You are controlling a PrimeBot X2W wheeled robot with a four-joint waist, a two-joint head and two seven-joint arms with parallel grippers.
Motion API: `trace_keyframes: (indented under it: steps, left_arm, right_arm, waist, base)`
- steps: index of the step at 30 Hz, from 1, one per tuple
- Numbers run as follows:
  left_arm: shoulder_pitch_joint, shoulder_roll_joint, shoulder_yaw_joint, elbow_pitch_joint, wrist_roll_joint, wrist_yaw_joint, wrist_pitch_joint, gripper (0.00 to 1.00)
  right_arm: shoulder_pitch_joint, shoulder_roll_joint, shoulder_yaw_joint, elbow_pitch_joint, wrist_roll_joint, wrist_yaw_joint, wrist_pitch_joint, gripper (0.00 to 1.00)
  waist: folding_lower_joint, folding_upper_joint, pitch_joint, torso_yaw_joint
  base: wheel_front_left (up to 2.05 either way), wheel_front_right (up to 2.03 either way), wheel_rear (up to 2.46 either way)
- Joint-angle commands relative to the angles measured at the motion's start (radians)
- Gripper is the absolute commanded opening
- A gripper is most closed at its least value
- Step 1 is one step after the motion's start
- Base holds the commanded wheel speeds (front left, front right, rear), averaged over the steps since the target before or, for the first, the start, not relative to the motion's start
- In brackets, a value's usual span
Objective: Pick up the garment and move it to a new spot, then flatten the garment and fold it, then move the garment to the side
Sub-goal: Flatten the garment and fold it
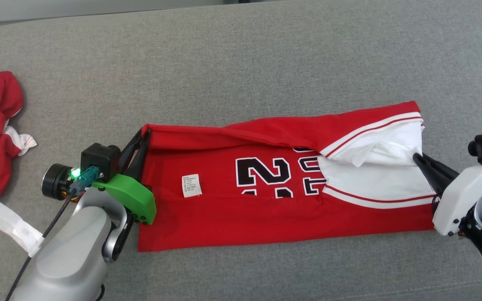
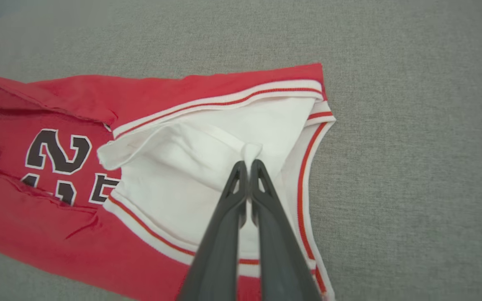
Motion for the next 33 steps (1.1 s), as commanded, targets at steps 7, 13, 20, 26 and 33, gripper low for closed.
trace_keyframes:
  steps: [7, 13, 20, 26, 33]
  left_arm:
    - [0.074, -0.031, 0.076, -0.004, 0.036, -0.026, -0.003, 0.25]
    - [0.132, -0.066, 0.163, -0.029, 0.055, -0.035, -0.003, 1.0]
    - [0.253, -0.121, 0.354, -0.145, 0.063, -0.063, -0.003, 1.0]
    - [0.339, -0.172, 0.51, -0.24, 0.098, -0.109, -0.003, 1.0]
    - [0.381, -0.215, 0.631, -0.312, 0.174, -0.141, -0.003, 1.0]
  right_arm:
    - [0.097, 0.051, -0.055, -0.034, -0.045, -0.002, 0.052, 1.0]
    - [0.142, 0.086, -0.092, -0.056, -0.071, -0.002, 0.105, 1.0]
    - [0.159, 0.129, -0.165, -0.088, -0.088, -0.001, 0.122, 1.0]
    - [0.101, 0.207, -0.267, -0.032, -0.139, -0.001, 0.161, 1.0]
    - [-0.016, 0.277, -0.317, 0.108, -0.189, -0.001, 0.201, 1.0]
  waist:
    - [0.0, 0.0, -0.014, 0.007]
    - [0.0, 0.0, -0.033, 0.007]
    - [0.0, 0.0, -0.069, 0.01]
    - [0.0, 0.0, -0.094, 0.017]
    - [0.0, 0.0, -0.089, 0.034]
  base:
    - [0.0, 0.0, 0.0]
    - [0.0, 0.0, 0.0]
    - [0.0, 0.0, 0.0]
    - [0.0, 0.0, 0.0]
    - [0.0, 0.0, 0.0]
